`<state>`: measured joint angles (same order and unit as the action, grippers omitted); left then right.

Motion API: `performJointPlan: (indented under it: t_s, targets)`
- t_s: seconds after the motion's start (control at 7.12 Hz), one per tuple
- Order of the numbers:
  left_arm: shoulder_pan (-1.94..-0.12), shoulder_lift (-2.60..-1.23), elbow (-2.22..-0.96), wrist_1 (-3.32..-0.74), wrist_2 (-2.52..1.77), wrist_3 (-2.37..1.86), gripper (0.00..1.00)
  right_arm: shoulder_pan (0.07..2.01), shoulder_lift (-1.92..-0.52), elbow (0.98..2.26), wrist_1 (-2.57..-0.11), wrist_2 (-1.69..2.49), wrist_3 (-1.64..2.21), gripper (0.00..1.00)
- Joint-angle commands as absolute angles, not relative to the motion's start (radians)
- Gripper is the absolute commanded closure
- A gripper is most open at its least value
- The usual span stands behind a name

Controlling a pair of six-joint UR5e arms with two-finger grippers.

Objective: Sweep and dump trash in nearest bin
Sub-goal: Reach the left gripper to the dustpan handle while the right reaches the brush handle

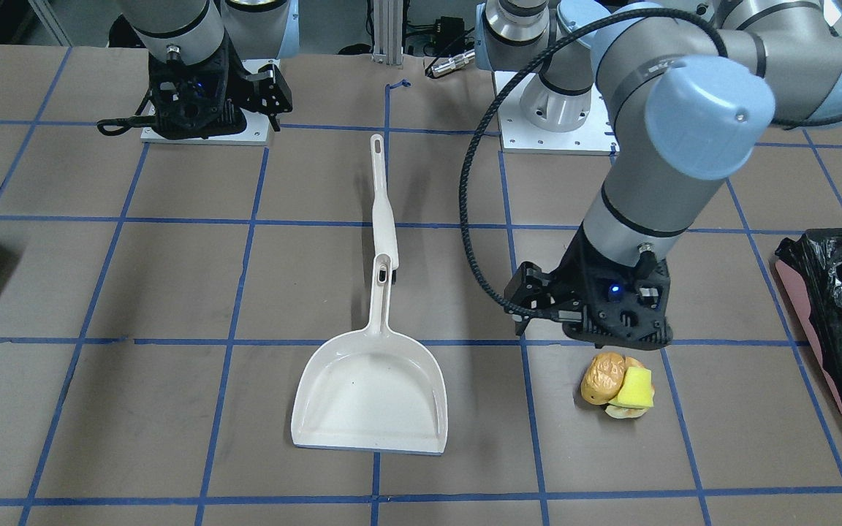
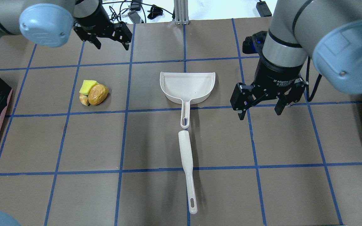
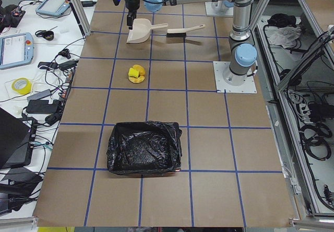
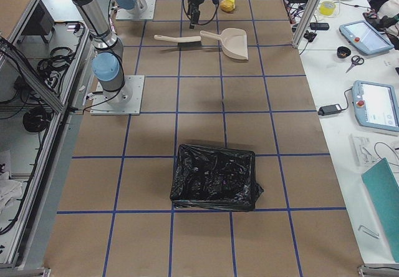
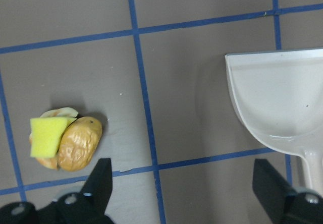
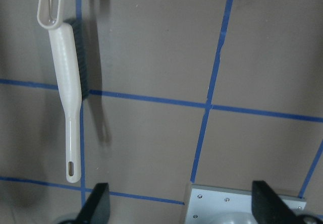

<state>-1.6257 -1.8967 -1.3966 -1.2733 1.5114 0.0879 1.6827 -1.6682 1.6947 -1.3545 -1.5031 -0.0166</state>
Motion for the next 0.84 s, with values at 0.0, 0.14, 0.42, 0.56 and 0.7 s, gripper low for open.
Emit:
performJointPlan:
  t_s: [0.0,0.14,0.42,0.56,0.7]
  targets:
    - [-1.725,-1.986,-1.364,-1.196,1.508,-0.016,0.0,1.725,-1.739,1.831,-1.377,-1.485,-0.012,0.0]
    - [-1.78,-2.017,-1.364,-1.168,1.511,-0.082,0.0,1.777,-1.741,1.877,-1.384,-1.483,0.014,0.0]
    - [-1.836,-2.061,-1.376,-1.125,1.506,-0.111,0.0,1.955,-1.718,1.984,-1.628,-1.488,0.185,0.05]
    - [-1.865,-2.086,-1.379,-1.14,1.503,-0.098,0.0,2.014,-1.686,2.062,-1.798,-1.494,0.228,0.05]
    - [-1.893,-2.101,-1.396,-1.146,1.503,-0.089,0.0,2.034,-1.655,2.115,-1.919,-1.485,0.277,0.04]
